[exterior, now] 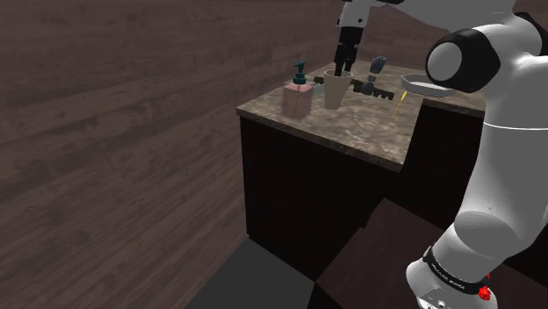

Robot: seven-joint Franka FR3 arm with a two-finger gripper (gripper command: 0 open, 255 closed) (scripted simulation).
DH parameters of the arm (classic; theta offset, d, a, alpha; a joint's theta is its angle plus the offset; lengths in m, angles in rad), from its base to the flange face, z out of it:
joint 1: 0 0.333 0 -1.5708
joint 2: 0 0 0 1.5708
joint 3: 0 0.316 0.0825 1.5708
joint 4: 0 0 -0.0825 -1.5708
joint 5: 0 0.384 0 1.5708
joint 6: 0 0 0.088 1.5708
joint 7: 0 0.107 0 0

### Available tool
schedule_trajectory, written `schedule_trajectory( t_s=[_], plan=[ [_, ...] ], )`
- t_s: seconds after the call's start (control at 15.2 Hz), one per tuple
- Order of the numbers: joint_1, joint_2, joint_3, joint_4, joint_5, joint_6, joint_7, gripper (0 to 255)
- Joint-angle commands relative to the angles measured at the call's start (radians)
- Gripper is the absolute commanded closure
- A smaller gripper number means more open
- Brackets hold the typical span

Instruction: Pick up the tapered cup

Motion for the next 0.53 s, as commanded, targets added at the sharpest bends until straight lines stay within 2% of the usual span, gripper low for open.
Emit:
schedule_trajectory(
  t_s=[0.0, 0.13, 0.2, 0.46],
  plan=[
    [0.006, -0.016, -0.001, -0.052, -0.005, 0.037, -0.004, 0],
    [0.007, -0.020, 0.000, -0.066, -0.007, 0.047, -0.005, 0],
    [0.008, -0.021, 0.000, -0.067, -0.007, 0.046, -0.004, 255],
    [0.008, -0.020, 0.000, -0.065, -0.007, 0.046, -0.004, 255]
  ],
)
